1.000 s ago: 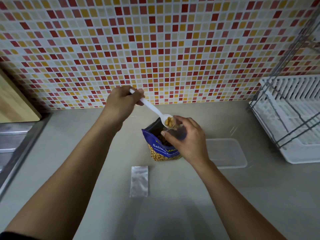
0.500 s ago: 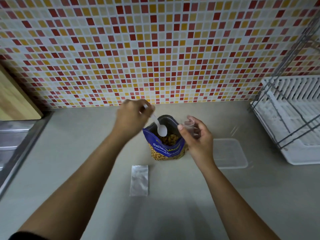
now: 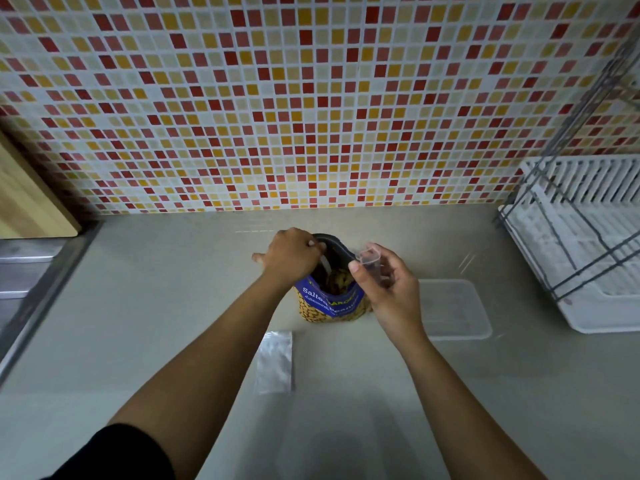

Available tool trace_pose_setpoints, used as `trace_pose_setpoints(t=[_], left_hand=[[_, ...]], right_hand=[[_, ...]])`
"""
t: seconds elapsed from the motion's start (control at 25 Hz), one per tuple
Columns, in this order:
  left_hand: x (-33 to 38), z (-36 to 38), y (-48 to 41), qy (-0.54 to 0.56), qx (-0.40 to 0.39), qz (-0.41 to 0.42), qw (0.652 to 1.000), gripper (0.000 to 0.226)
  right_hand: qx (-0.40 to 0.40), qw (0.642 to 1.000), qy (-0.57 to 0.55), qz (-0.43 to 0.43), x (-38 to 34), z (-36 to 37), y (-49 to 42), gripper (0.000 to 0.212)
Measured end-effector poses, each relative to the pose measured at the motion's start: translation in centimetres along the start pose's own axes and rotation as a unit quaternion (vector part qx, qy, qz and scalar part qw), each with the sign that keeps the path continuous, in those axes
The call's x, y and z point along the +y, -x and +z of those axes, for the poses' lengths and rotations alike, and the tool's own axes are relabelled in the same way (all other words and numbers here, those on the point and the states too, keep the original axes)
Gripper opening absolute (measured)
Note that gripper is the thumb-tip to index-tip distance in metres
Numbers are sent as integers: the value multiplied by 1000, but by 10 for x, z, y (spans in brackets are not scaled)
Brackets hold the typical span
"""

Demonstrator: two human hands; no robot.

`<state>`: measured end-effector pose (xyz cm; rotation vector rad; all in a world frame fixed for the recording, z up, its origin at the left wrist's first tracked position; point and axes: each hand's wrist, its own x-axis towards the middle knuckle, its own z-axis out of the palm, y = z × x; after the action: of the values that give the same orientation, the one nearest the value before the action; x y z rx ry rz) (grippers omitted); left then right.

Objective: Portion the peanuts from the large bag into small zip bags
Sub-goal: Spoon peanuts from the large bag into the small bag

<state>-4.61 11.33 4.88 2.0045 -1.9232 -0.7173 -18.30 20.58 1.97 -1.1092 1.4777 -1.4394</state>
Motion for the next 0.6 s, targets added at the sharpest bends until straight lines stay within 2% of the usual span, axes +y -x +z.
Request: trace_pose_setpoints(t=[0.36, 0.6], left_hand=[[-8, -16, 13, 236, -19, -27, 971, 24], [-16, -31, 20, 320, 7, -77, 944, 29]], right_hand=[[-15, 1000, 21, 0, 0, -3, 1, 50], [40, 998, 40, -39, -4, -8, -1, 51]])
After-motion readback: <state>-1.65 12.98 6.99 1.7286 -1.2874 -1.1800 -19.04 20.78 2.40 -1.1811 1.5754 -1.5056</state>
